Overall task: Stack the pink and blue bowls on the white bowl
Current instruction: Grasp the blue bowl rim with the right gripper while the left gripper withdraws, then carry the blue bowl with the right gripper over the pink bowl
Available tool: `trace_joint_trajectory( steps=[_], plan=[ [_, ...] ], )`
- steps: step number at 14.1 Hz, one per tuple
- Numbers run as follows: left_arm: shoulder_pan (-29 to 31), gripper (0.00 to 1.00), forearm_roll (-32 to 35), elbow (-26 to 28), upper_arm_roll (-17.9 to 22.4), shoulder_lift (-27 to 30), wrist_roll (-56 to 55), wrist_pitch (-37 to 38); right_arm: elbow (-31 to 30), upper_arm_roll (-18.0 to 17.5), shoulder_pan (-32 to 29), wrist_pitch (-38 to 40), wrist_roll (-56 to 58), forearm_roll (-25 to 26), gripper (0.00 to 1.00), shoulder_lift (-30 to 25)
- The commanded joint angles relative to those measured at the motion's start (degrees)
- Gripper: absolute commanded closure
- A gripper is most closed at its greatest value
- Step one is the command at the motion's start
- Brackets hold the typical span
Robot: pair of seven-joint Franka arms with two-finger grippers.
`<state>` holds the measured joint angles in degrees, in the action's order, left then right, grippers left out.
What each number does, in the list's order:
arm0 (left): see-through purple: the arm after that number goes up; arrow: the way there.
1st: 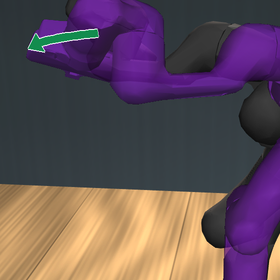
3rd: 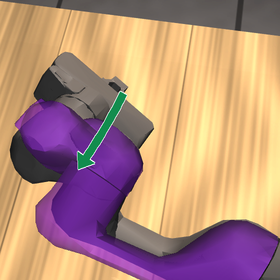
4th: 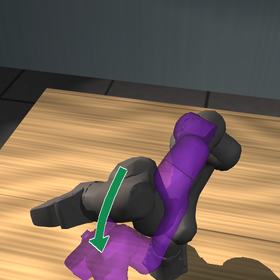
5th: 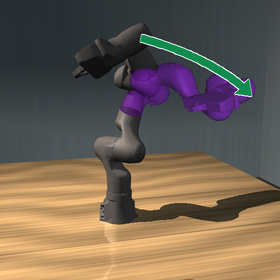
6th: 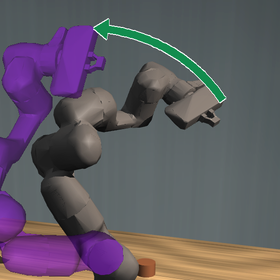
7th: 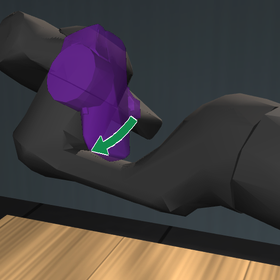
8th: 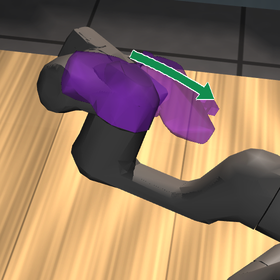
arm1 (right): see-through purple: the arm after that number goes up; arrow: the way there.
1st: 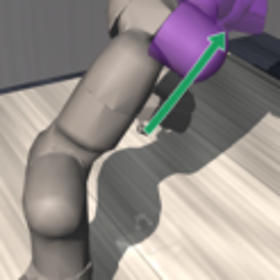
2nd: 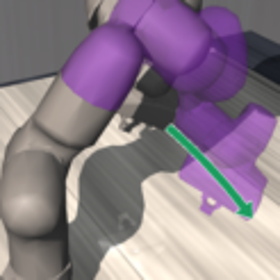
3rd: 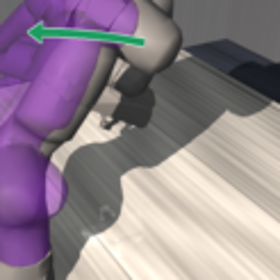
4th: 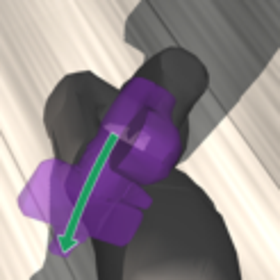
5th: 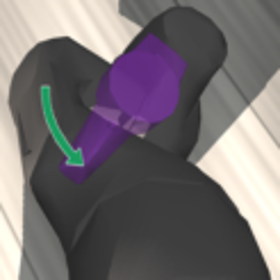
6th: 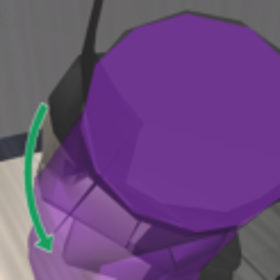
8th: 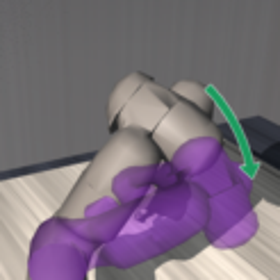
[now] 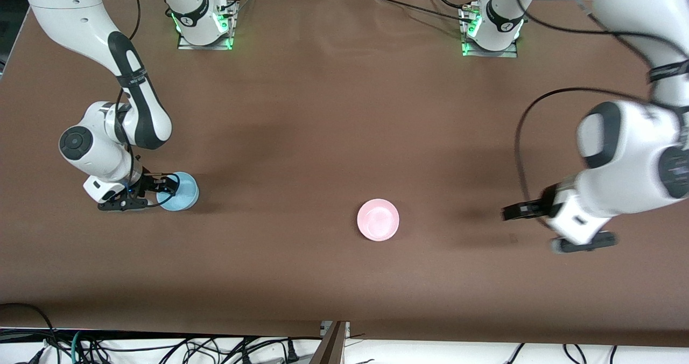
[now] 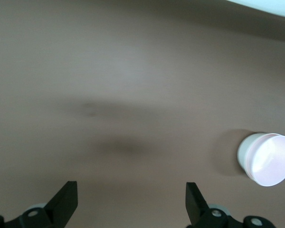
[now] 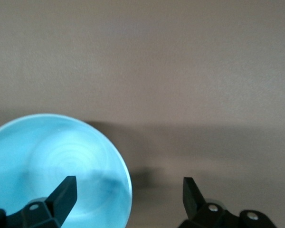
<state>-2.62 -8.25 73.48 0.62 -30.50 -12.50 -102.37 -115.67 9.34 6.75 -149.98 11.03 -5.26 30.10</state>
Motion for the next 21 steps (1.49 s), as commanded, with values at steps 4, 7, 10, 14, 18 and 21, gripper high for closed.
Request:
trace_joint_trajectory(
  steps=[4,7,10,14,18,21],
  plan=[
    [4.4,0.0,1.6,2.5,7.4,7.0,12.7,6.0,-2.8,-0.4,-0.9,-1.0,2.2,-0.9,0.06,-2.9],
    [5.6,0.0,2.2,2.5,8.7,10.1,14.7,10.1,-2.7,-0.4,-0.8,-1.0,2.2,-0.9,0.22,-2.8],
    [5.6,0.0,7.5,2.8,8.5,13.5,14.7,12.2,-2.8,-0.5,-0.8,-1.0,2.1,-0.9,0.46,-2.8],
    [5.3,0.0,6.8,4.0,6.9,17.4,13.9,17.2,-2.8,-0.5,-0.8,-0.7,1.7,-0.9,0.87,-2.8],
    [4.4,0.0,6.7,5.7,4.7,18.8,10.6,19.0,-2.6,-0.6,-0.7,-0.6,0.6,-0.9,1.0,-2.9],
    [5.3,0.0,6.8,5.3,4.4,17.9,12.1,19.0,-1.8,-2.9,-0.5,0.6,-3.0,-0.9,1.0,-4.3]
  ],
)
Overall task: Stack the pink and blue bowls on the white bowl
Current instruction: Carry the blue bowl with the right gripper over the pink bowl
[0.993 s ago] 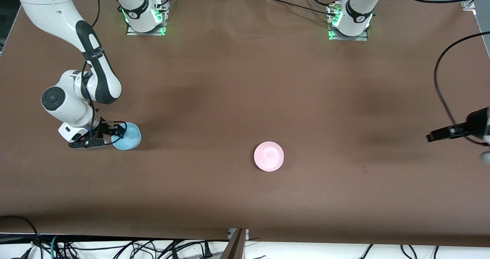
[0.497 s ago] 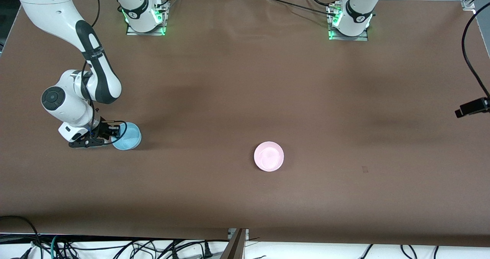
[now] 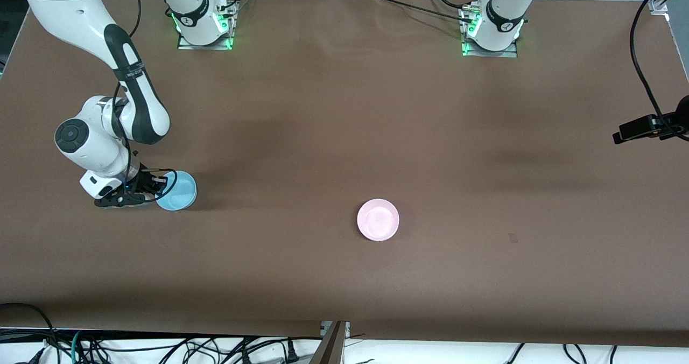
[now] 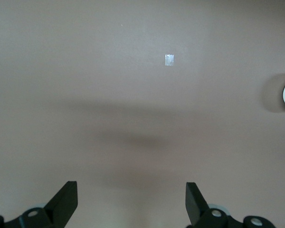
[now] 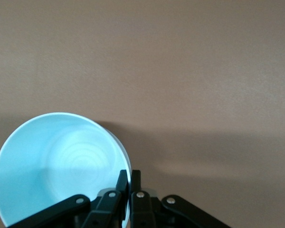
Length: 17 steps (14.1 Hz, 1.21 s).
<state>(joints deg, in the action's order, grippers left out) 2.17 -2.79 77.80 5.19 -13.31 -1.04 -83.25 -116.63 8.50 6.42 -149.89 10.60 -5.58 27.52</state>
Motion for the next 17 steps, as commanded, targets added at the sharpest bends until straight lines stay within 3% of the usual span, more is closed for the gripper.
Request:
trace_joint_trajectory(
  steps=[1,4,7,11,17],
  plan=[
    [-0.1,0.0,1.6,0.6,0.0,0.5,1.6,-0.2,0.3,-3.0,-0.1,3.3,-4.8,-0.6,1.0,-2.5],
    [0.5,0.0,1.5,0.4,0.0,-0.1,1.7,-0.2,5.3,-6.7,0.2,12.7,-12.0,-0.5,1.0,-4.8],
    [0.5,0.0,1.6,0.3,0.0,-0.2,1.7,-0.2,13.5,-12.6,1.5,23.6,-27.6,0.0,1.0,-5.6],
    [0.5,0.0,1.7,0.3,0.0,-0.6,1.7,-0.2,21.3,-13.1,11.6,25.2,-47.6,0.7,1.0,-3.7],
    [0.1,0.0,1.9,0.2,-0.1,-0.7,1.7,-0.2,32.8,-13.0,22.7,23.7,-67.7,4.4,1.0,6.5]
  ],
)
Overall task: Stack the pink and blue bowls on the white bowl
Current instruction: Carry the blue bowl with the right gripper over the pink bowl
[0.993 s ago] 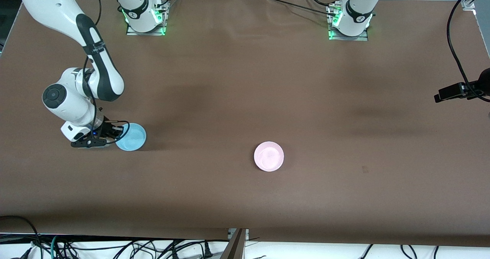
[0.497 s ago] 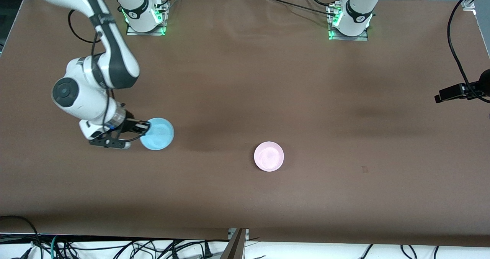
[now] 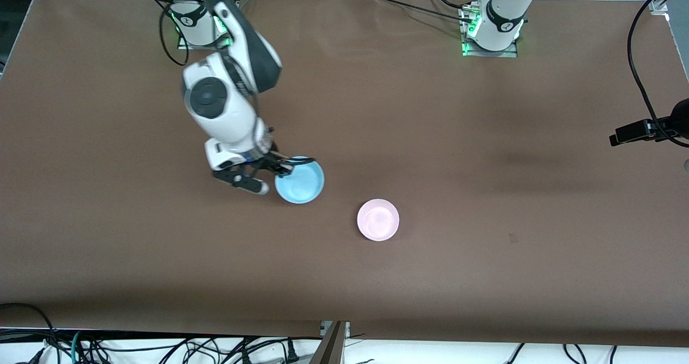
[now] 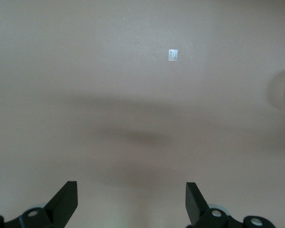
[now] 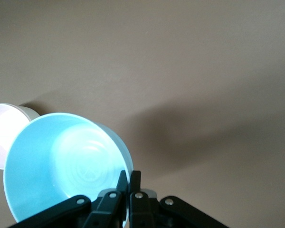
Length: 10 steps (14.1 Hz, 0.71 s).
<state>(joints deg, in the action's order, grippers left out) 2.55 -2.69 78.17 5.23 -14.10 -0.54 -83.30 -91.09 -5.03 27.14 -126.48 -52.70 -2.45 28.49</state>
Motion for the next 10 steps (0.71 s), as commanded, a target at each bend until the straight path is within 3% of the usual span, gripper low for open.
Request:
trace_joint_trajectory(
  steps=[1,5,10],
  plan=[
    [0.0,0.0,1.7,-0.2,-0.1,0.1,1.2,-0.1,10.4,0.5,3.1,-0.8,-6.5,1.3,1.0,7.9],
    [0.1,0.0,1.6,-0.2,-0.1,0.1,1.2,-0.1,21.7,0.9,6.4,-7.3,-14.4,1.7,1.0,16.1],
    [0.2,0.0,1.3,-0.2,-0.1,0.1,1.2,-0.1,22.1,1.9,9.8,-18.2,-16.9,2.5,1.0,20.6]
  ],
)
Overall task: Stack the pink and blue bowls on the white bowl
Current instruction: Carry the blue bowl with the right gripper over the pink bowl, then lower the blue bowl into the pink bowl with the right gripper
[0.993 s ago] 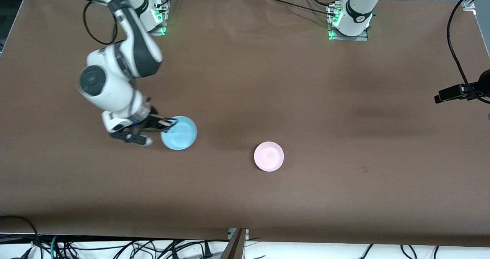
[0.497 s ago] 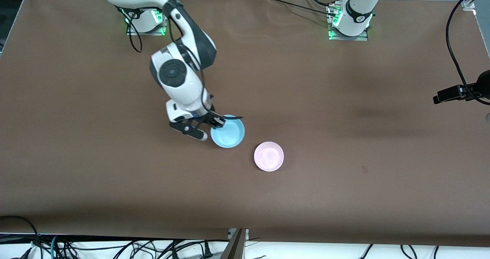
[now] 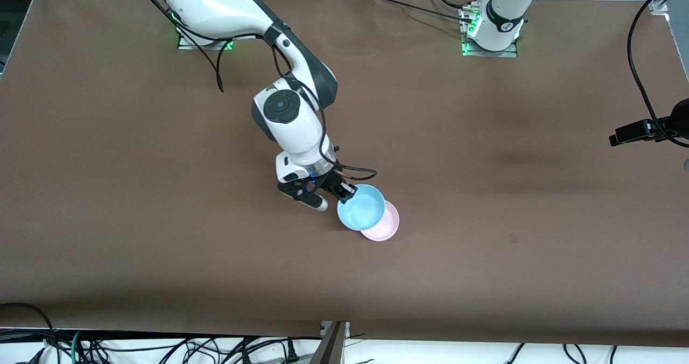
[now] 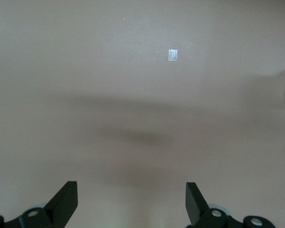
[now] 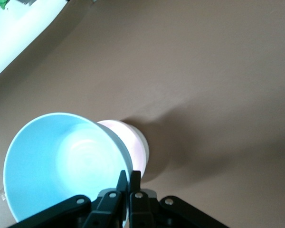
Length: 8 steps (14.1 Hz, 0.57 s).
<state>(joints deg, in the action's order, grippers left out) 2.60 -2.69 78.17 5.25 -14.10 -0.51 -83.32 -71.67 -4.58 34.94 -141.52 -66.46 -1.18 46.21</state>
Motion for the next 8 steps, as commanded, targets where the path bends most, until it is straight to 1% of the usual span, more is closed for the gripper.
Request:
trace_joint_trajectory(
  steps=[1,3,6,8],
  plan=[
    [0.1,0.0,1.4,-0.2,-0.2,0.1,1.2,-0.1,2.7,2.6,3.2,-5.9,-4.3,1.3,1.0,3.9],
    [0.1,0.0,1.3,-0.2,-0.2,0.1,1.2,-0.1,3.3,4.4,5.0,-9.3,-5.5,1.3,1.0,6.1],
    [0.1,0.0,1.1,-0.2,-0.2,0.1,1.2,-0.1,4.3,4.8,5.0,-9.5,-5.3,1.4,1.0,7.5],
    [0.1,0.0,1.1,-0.2,-0.2,0.1,1.1,-0.1,4.2,5.1,5.0,-9.4,-5.3,3.5,1.0,8.3]
  ],
)
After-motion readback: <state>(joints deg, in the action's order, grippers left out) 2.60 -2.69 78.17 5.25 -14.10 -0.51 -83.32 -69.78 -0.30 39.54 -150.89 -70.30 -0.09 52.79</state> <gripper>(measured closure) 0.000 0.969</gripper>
